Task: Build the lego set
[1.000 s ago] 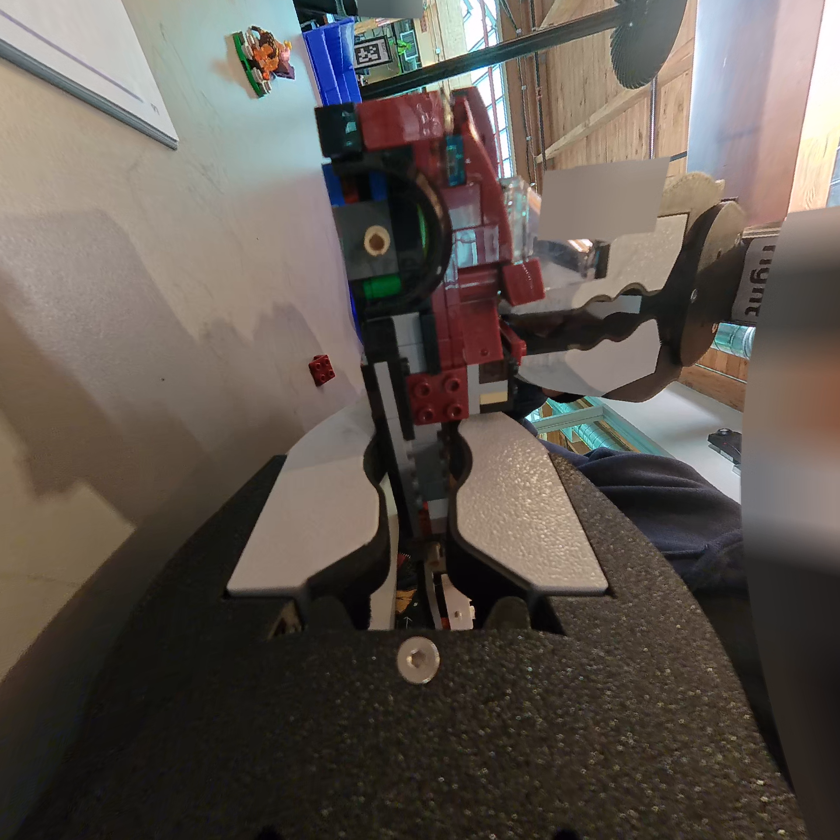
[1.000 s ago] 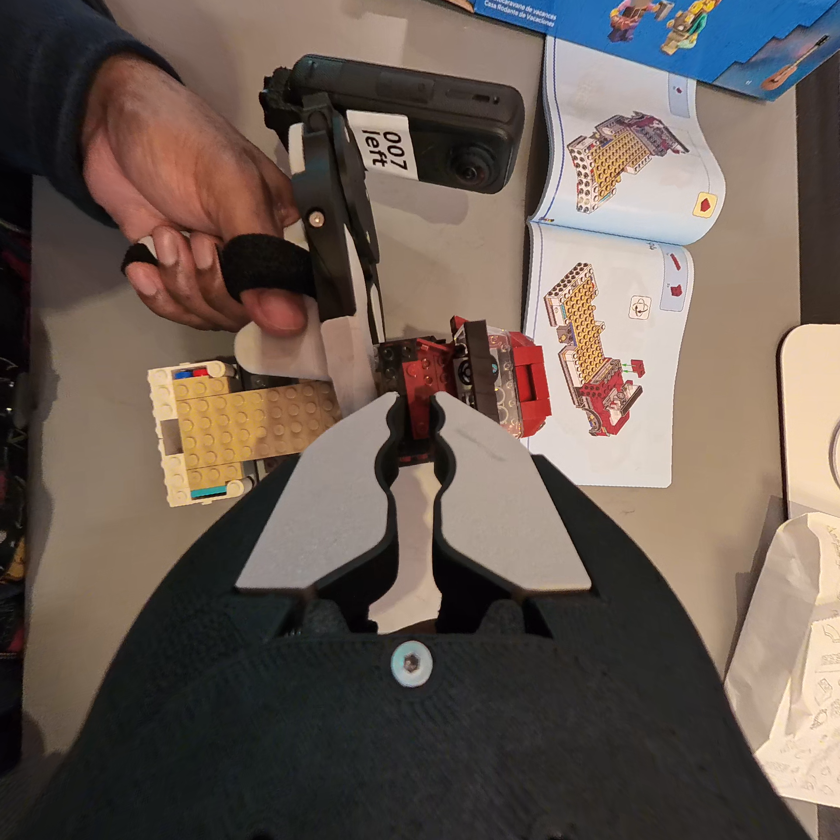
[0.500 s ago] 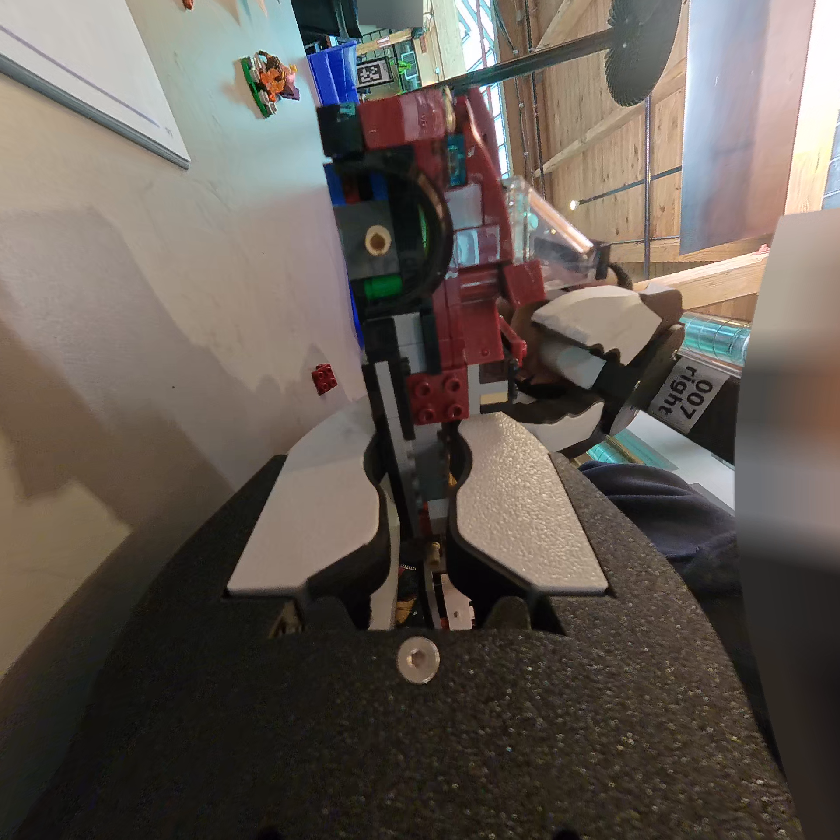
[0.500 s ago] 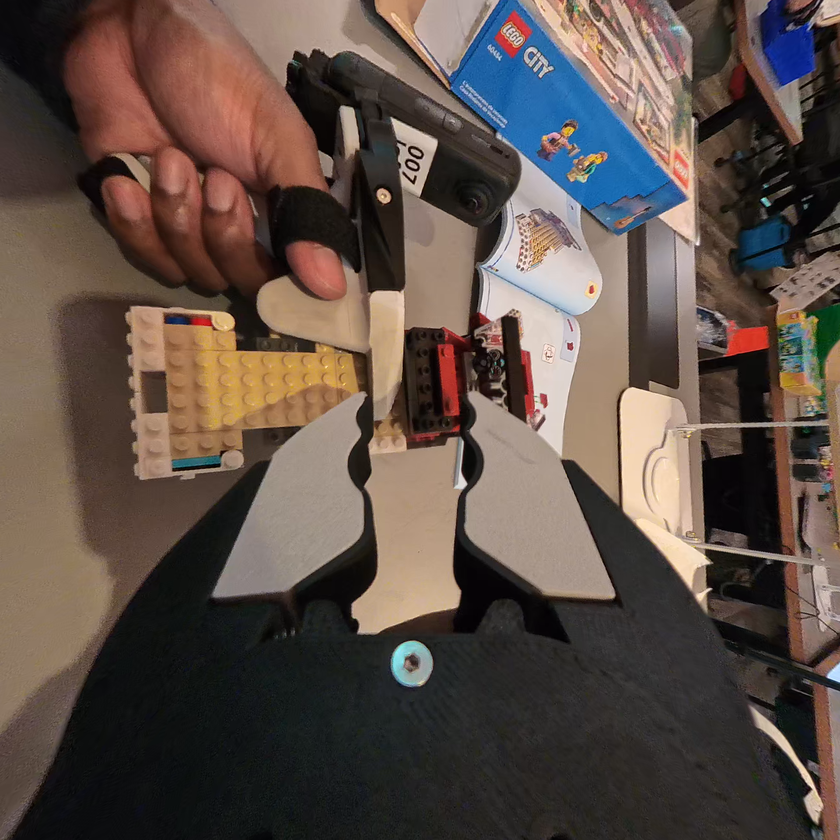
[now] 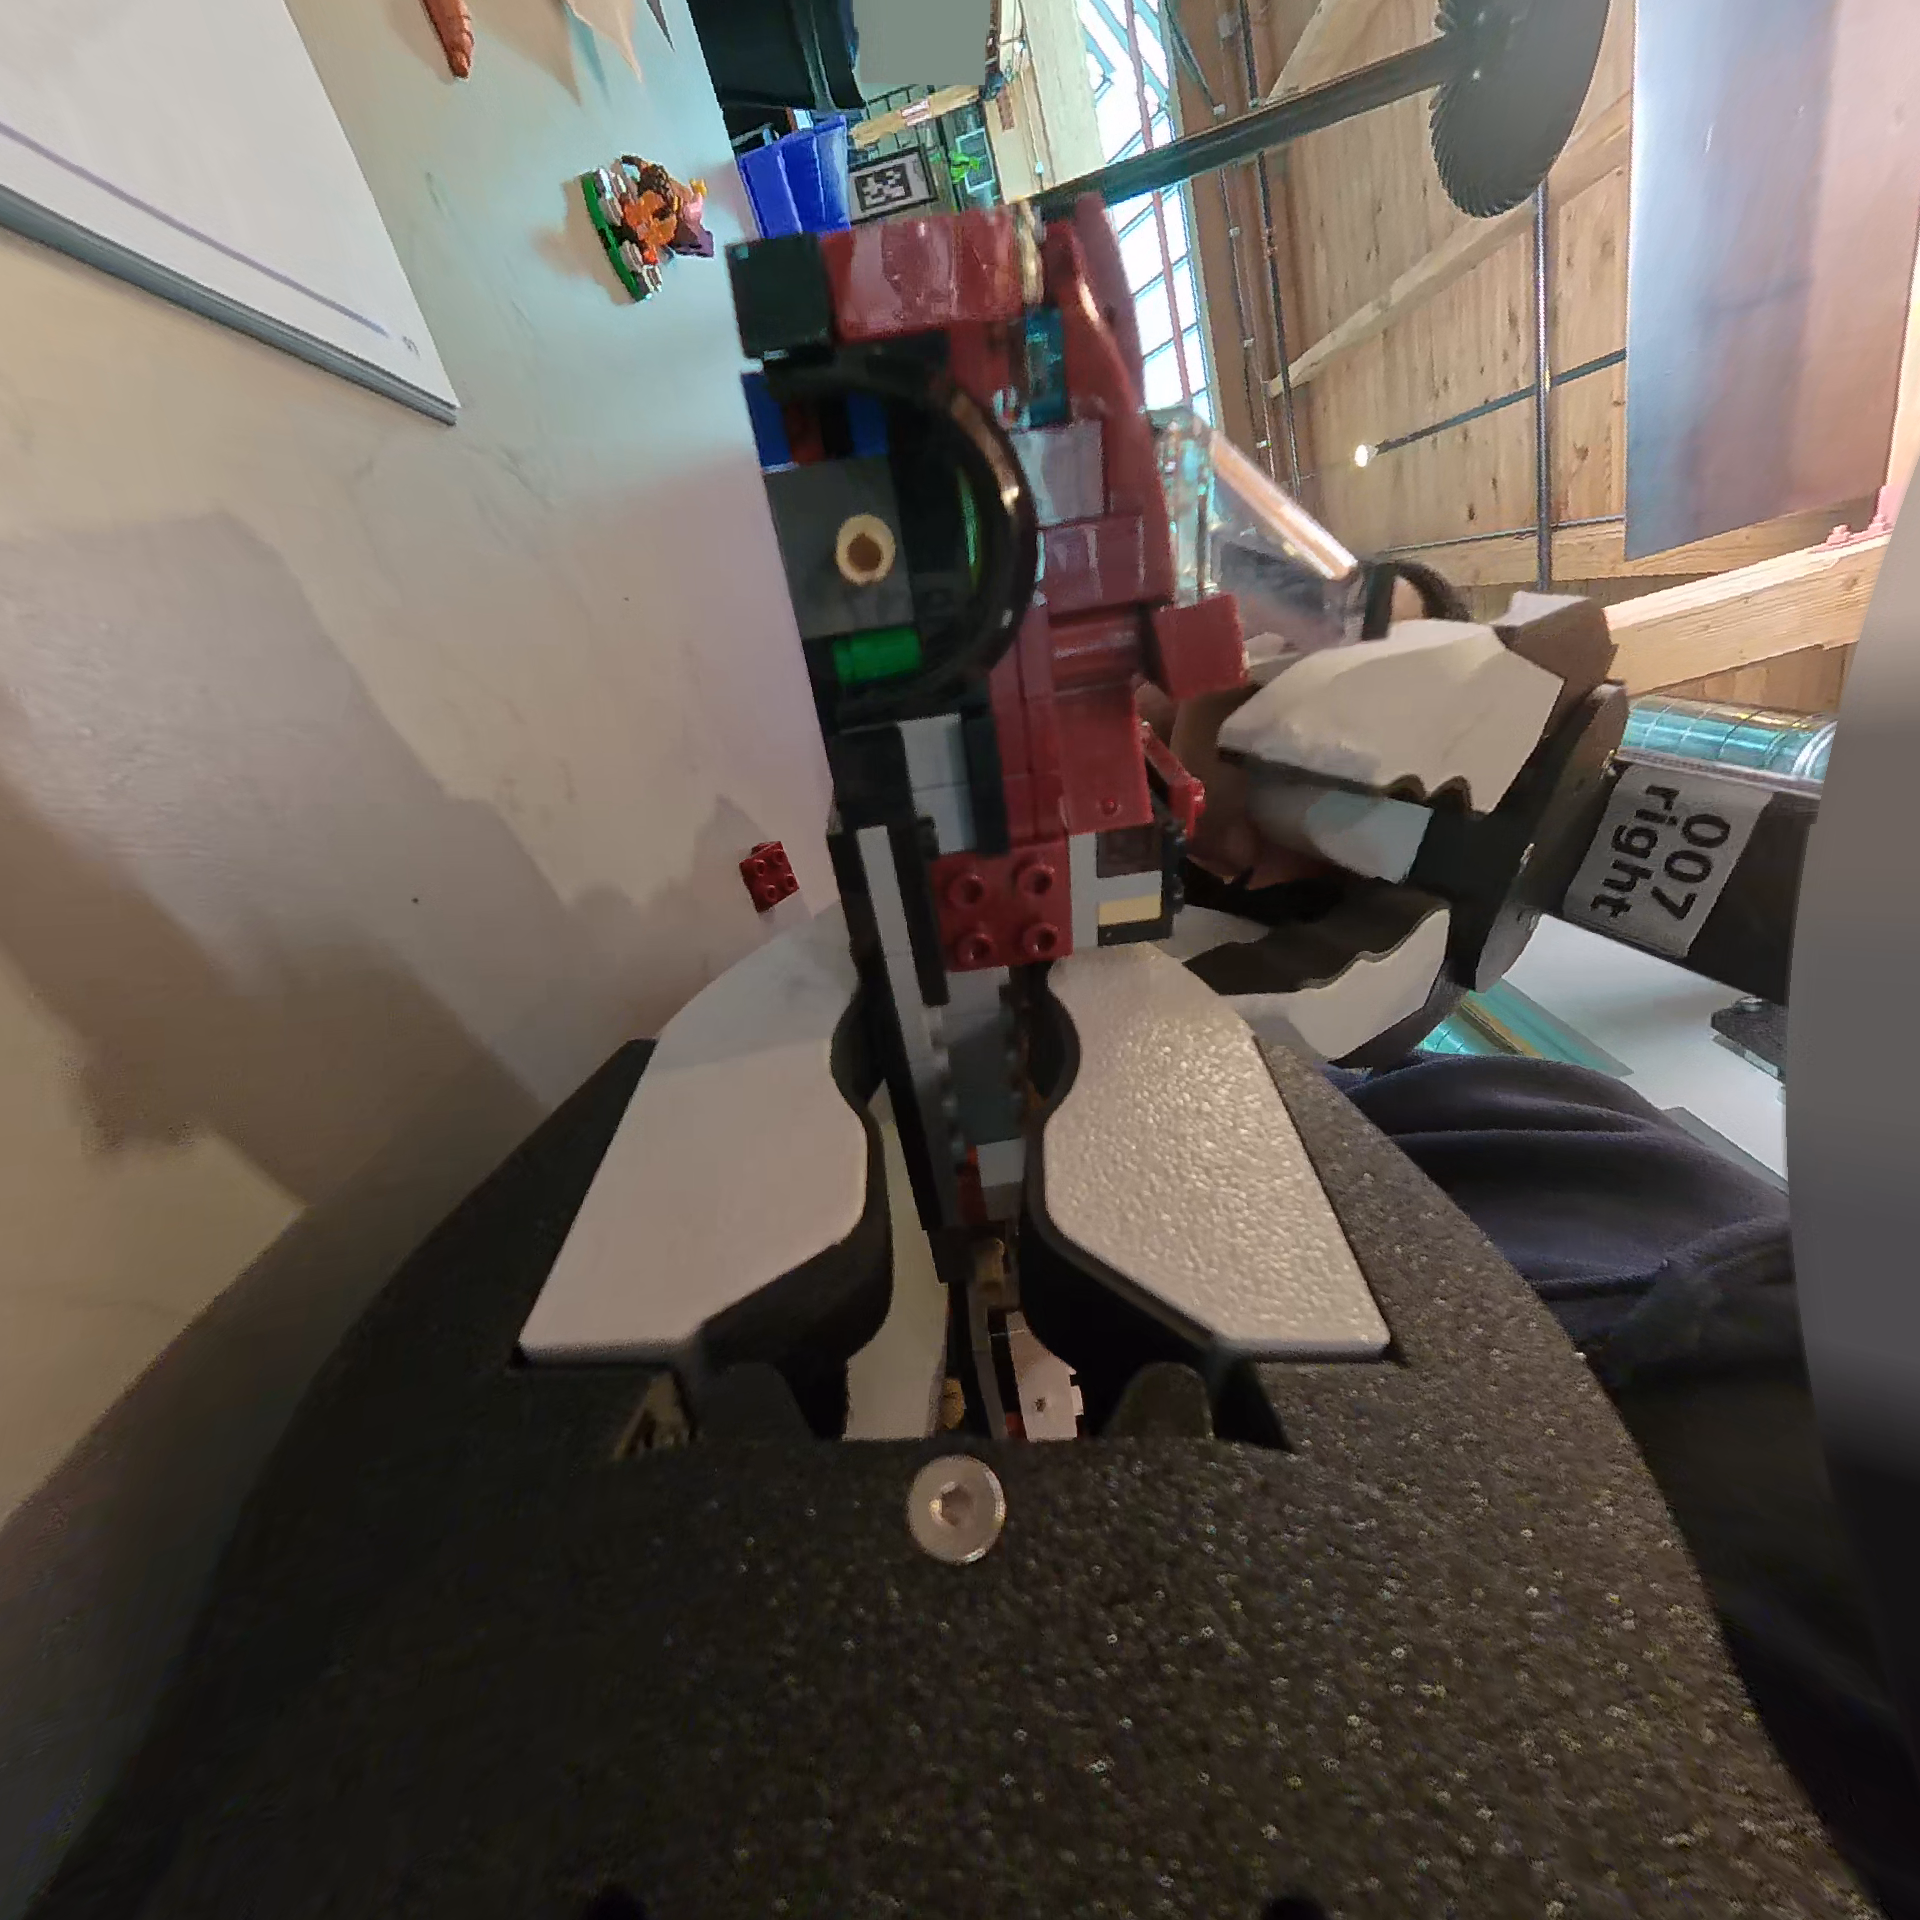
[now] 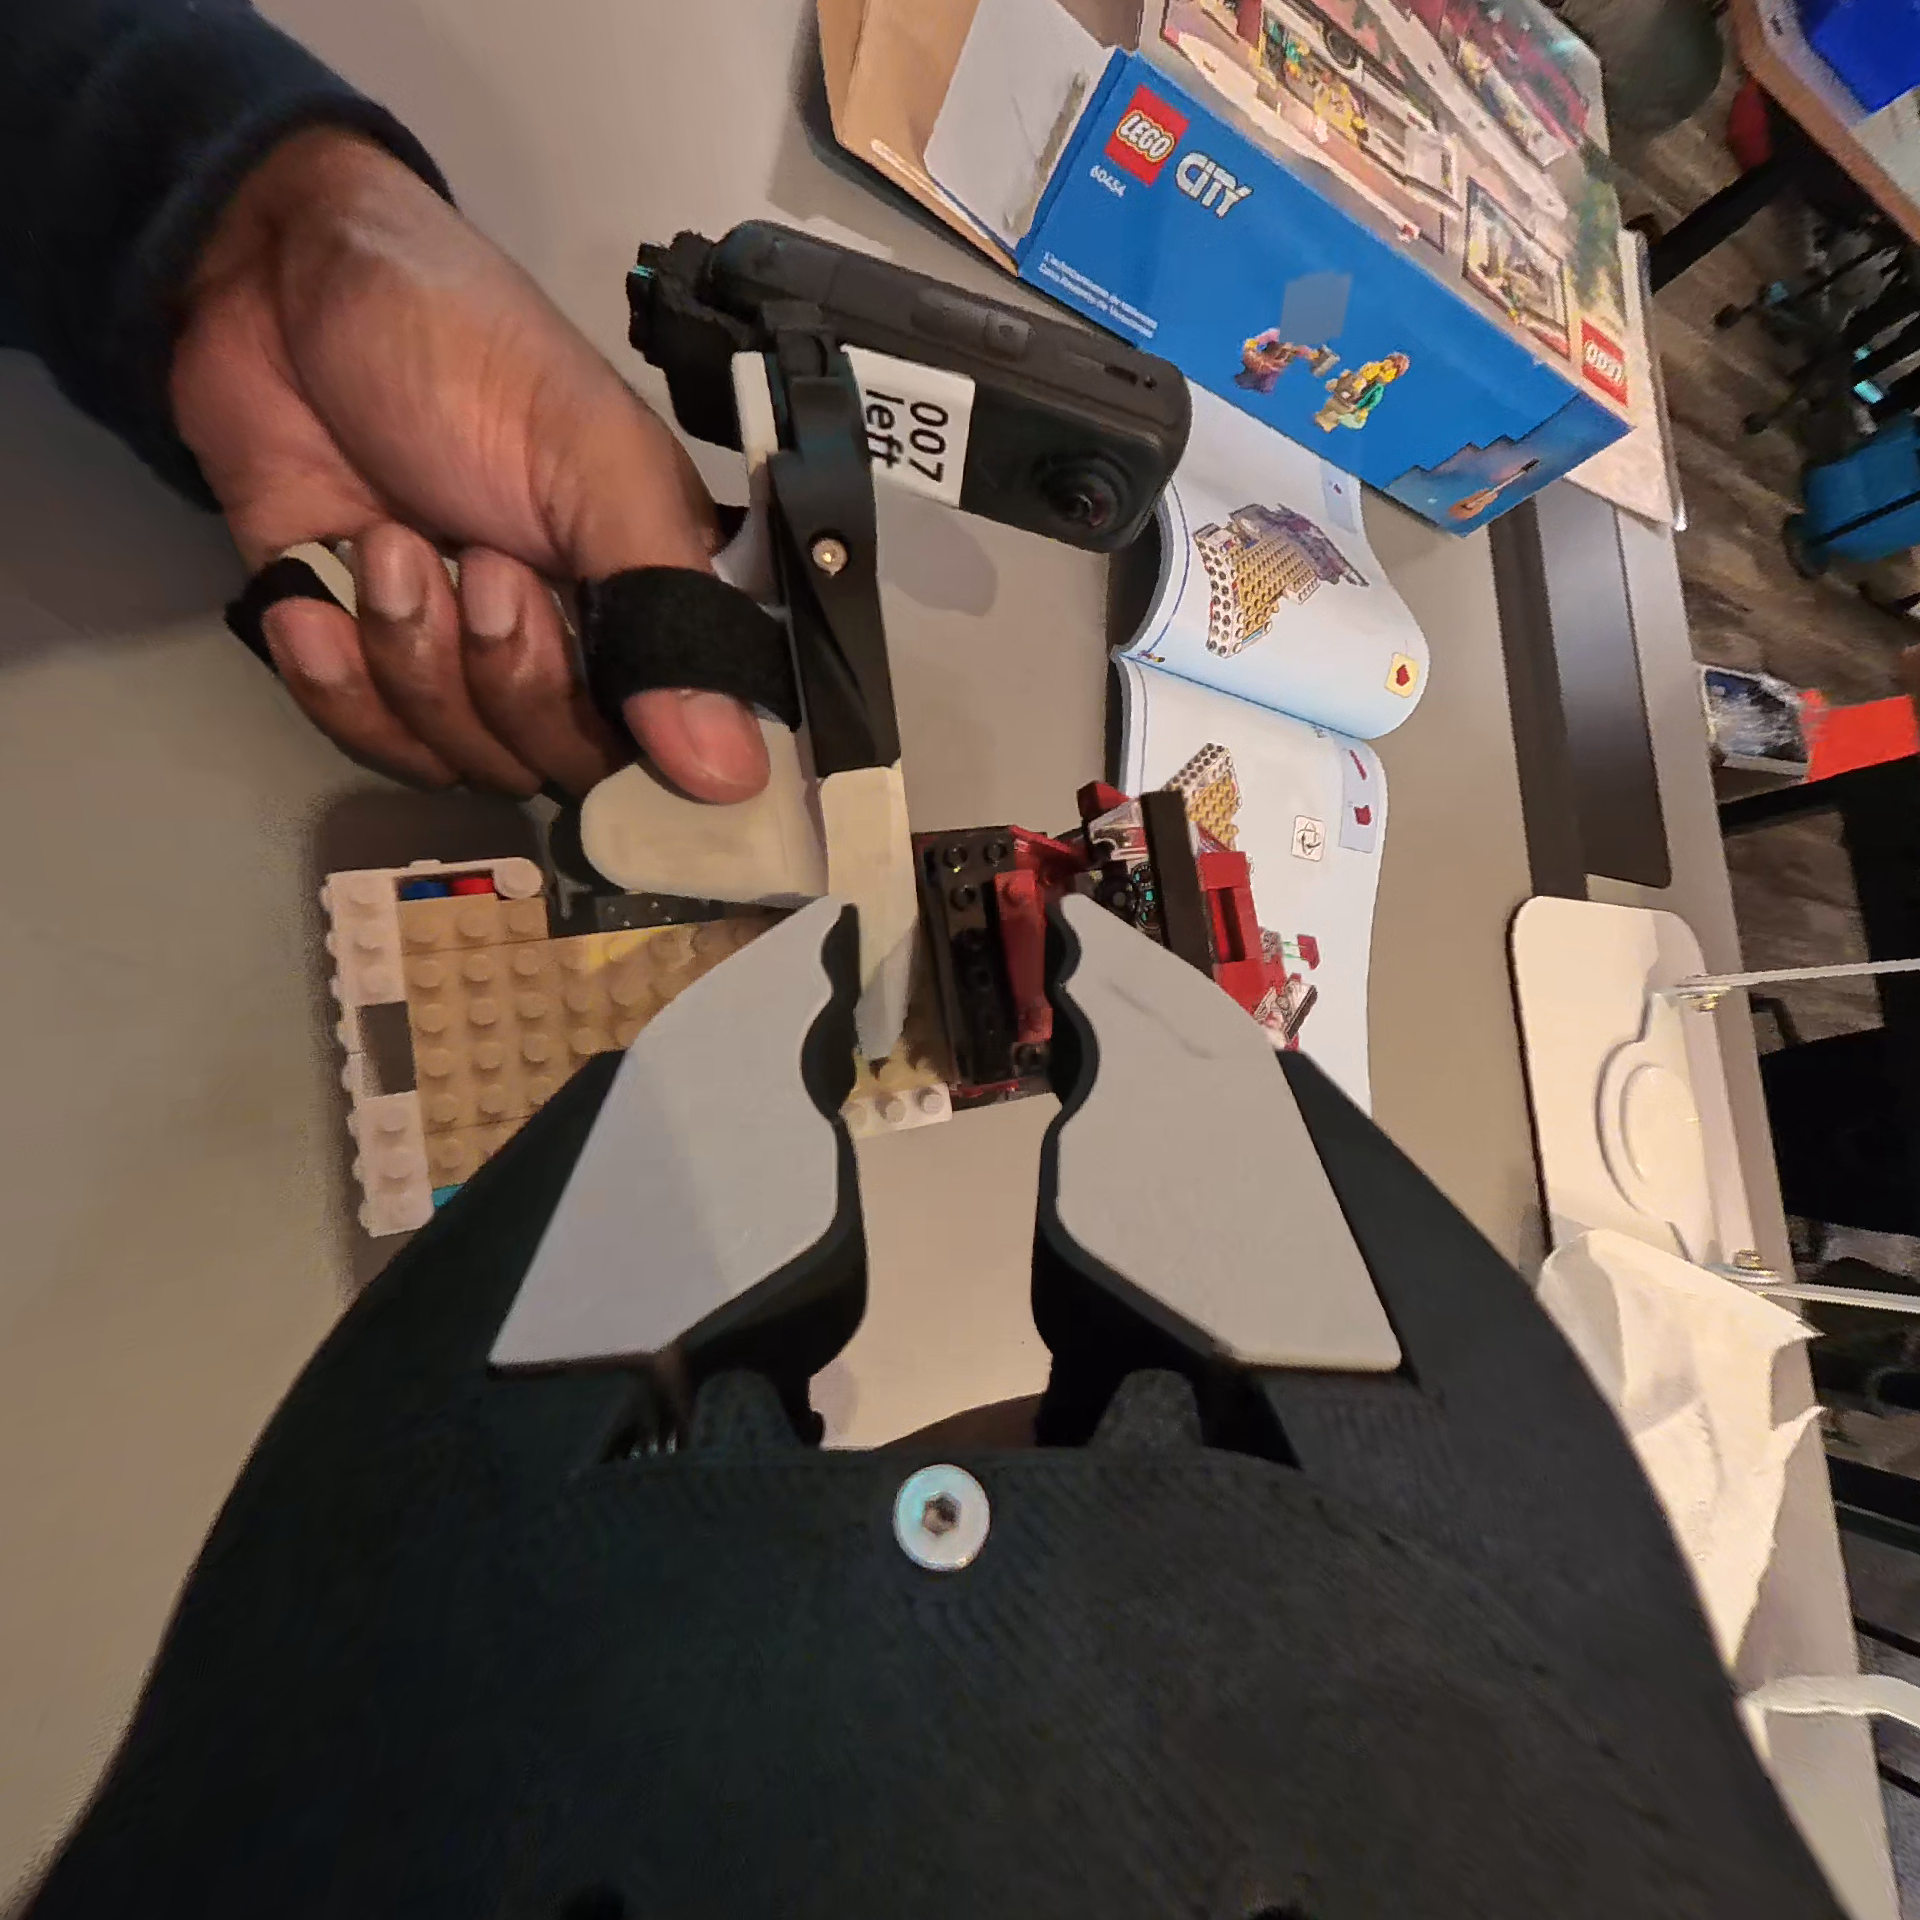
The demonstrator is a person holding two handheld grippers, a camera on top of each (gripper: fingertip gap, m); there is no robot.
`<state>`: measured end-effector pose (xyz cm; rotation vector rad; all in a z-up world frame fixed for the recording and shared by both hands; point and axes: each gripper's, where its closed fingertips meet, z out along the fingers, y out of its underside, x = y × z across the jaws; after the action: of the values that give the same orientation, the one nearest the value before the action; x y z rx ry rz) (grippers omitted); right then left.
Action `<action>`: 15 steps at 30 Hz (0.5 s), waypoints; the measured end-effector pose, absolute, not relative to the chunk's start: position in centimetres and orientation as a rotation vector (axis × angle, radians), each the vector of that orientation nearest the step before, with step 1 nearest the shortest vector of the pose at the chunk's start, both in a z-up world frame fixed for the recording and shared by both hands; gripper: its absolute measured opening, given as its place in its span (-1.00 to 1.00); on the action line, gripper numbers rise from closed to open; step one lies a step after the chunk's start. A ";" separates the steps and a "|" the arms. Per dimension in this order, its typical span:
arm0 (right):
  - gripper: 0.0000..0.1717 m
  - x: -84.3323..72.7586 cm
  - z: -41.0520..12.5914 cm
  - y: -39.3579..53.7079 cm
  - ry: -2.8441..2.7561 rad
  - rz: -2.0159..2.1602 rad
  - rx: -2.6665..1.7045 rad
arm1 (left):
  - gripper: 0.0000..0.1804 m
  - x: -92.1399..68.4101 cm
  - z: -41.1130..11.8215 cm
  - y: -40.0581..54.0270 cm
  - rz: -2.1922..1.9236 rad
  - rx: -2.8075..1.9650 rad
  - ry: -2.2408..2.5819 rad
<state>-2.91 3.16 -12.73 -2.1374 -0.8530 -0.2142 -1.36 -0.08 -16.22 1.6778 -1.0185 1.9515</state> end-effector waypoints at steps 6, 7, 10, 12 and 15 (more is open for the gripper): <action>-0.50 -3.2 -13.3 2.7 -0.863 -0.162 -2.166 | -0.74 -1.3 -16.2 0.1 1.963 1.682 -1.024; -0.46 -3.2 -13.2 2.7 -0.866 -0.165 -2.166 | -0.74 -1.3 -16.1 0.1 1.964 1.683 -1.022; -0.43 -3.5 -12.8 2.6 -0.861 -0.146 -2.149 | -0.74 -1.3 -16.1 0.2 1.967 1.684 -1.016; -0.43 -3.5 -13.0 2.6 -0.868 -0.152 -2.156 | -0.74 -1.3 -16.1 0.1 1.968 1.682 -1.021; -0.40 -3.6 -13.6 2.5 -0.888 -0.168 -2.175 | -0.74 -1.3 -16.1 0.1 1.969 1.678 -1.031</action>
<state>-3.56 2.53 -13.65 -2.1752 -0.8876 -0.1683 -1.30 0.07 -16.07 1.6779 -1.0313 1.9694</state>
